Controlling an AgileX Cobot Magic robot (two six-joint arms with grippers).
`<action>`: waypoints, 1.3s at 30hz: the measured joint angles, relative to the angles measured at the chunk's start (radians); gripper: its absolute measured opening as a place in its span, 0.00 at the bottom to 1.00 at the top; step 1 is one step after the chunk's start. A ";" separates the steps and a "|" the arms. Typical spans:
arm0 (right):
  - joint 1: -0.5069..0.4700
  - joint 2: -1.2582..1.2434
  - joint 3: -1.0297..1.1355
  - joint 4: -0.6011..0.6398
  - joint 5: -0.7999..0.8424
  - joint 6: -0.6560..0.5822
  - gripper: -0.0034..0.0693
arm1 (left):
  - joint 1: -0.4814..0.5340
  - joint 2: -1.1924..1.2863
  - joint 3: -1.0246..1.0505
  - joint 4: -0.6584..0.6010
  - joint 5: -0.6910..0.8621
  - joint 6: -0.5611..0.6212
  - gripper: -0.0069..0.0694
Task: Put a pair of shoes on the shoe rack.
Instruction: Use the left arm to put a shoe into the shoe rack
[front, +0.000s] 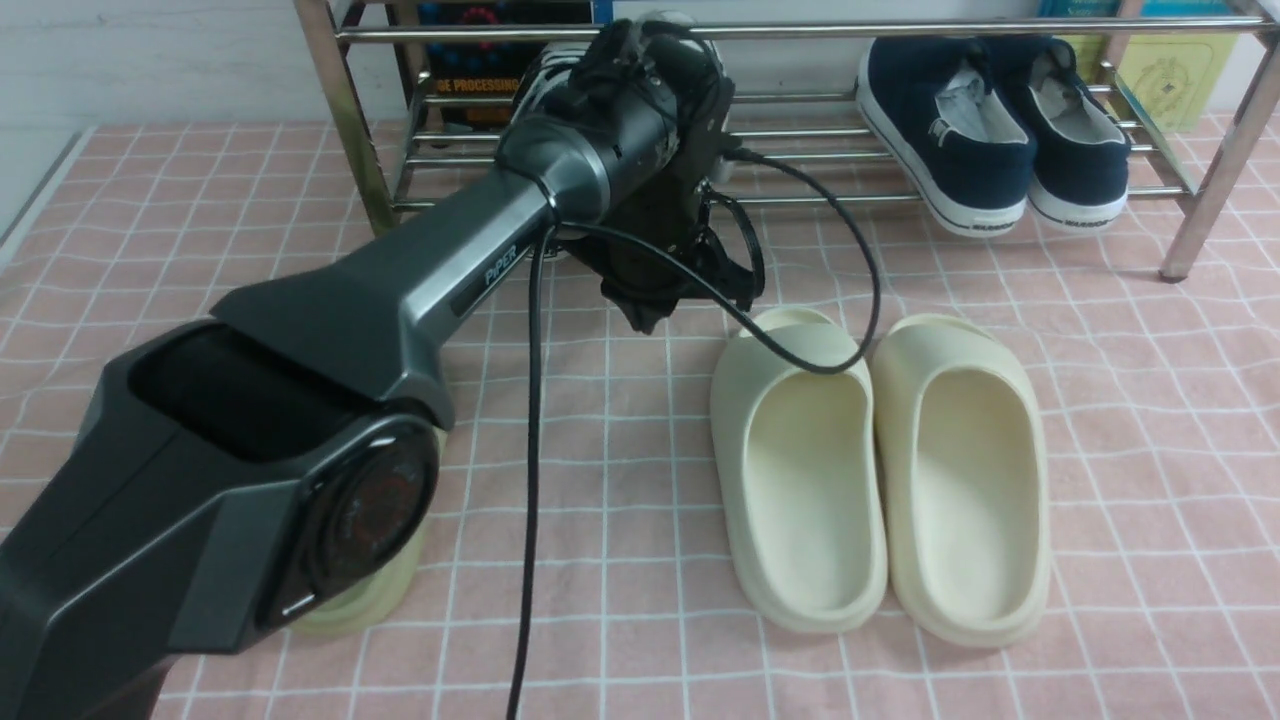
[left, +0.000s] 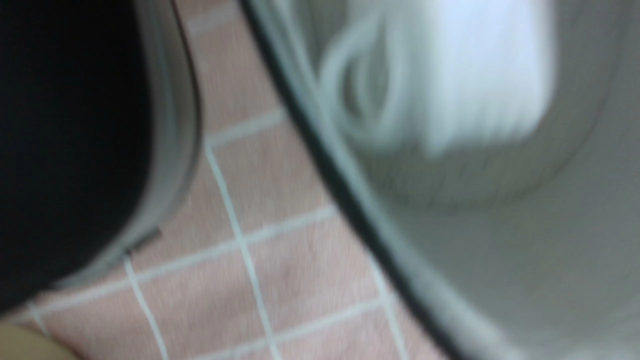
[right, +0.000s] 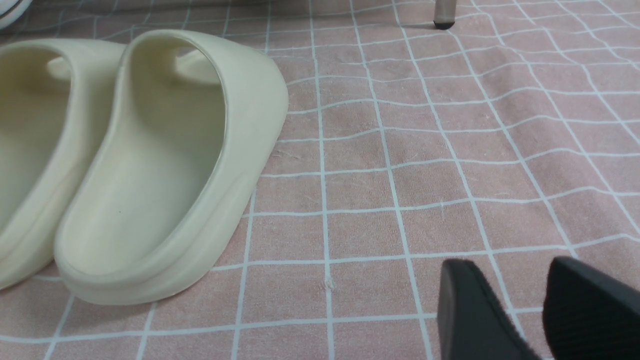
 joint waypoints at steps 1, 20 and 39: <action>0.000 0.000 0.000 0.000 0.000 0.000 0.38 | 0.000 0.000 -0.003 0.001 -0.003 -0.001 0.10; 0.000 0.000 0.000 0.000 0.000 0.000 0.38 | -0.004 -0.002 -0.030 0.017 -0.259 -0.038 0.12; 0.000 0.000 0.000 0.000 0.000 0.000 0.38 | -0.015 -0.052 -0.031 0.009 -0.148 -0.040 0.13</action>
